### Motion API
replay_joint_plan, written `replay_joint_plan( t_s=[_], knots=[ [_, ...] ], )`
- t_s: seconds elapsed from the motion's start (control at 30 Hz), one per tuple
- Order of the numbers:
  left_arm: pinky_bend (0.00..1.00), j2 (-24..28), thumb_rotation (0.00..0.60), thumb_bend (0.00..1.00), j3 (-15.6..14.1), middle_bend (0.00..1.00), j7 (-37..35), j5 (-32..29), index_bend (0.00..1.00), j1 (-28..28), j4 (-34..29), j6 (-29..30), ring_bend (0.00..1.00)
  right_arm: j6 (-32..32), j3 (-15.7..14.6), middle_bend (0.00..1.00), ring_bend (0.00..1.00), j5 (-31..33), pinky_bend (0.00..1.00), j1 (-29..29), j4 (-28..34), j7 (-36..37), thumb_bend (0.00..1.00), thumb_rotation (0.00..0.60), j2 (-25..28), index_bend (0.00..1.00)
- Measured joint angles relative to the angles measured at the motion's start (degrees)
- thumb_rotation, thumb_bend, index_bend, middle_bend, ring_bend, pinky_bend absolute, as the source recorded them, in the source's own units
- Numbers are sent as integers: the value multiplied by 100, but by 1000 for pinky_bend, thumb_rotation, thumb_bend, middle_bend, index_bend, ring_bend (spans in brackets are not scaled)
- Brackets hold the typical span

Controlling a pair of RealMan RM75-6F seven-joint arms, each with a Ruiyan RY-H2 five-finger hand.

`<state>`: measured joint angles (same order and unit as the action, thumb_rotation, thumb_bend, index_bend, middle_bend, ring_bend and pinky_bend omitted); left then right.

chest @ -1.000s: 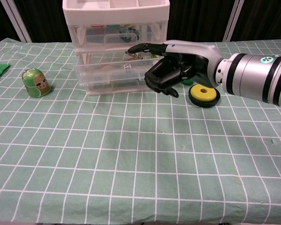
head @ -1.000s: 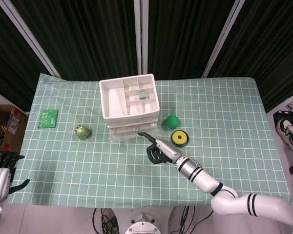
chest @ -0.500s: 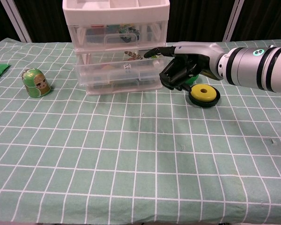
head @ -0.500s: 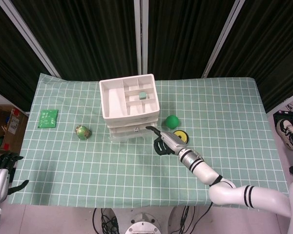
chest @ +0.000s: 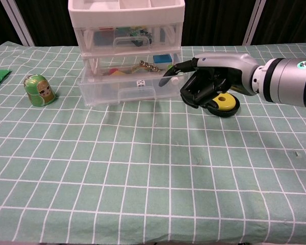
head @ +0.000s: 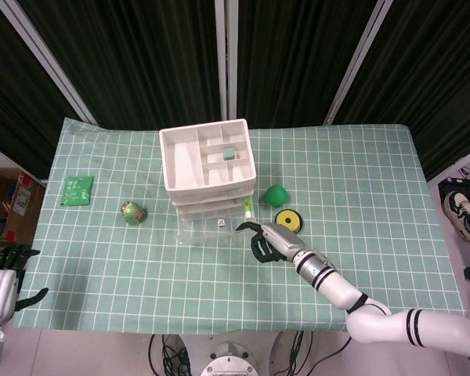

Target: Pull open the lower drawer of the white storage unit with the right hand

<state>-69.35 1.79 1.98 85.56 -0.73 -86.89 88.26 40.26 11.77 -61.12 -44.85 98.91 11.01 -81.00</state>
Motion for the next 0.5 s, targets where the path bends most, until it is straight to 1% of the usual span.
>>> replay_joint_plan(
  t_s=[0.2,0.33,0.4,0.5],
  knots=[
    [188,-22,600,51,-2,206,4,-15,287,-25,15,-55,143,80,-182,704,719,-323,784,157,206,47,586,600,162,252],
    [188,-27,600,50,7,206,-4,-20,287,-41,27,-68,143,123,-248,705,720,-403,785,204,250,5,587,600,234,249],
    [188,-28,600,50,12,206,-17,-20,287,-42,36,-62,143,164,-272,705,720,-464,785,233,314,-20,586,600,294,218],
    [188,-28,600,50,17,206,-39,-23,287,-37,49,-46,143,235,-295,705,720,-588,785,272,435,-69,586,600,436,123]
  ],
)
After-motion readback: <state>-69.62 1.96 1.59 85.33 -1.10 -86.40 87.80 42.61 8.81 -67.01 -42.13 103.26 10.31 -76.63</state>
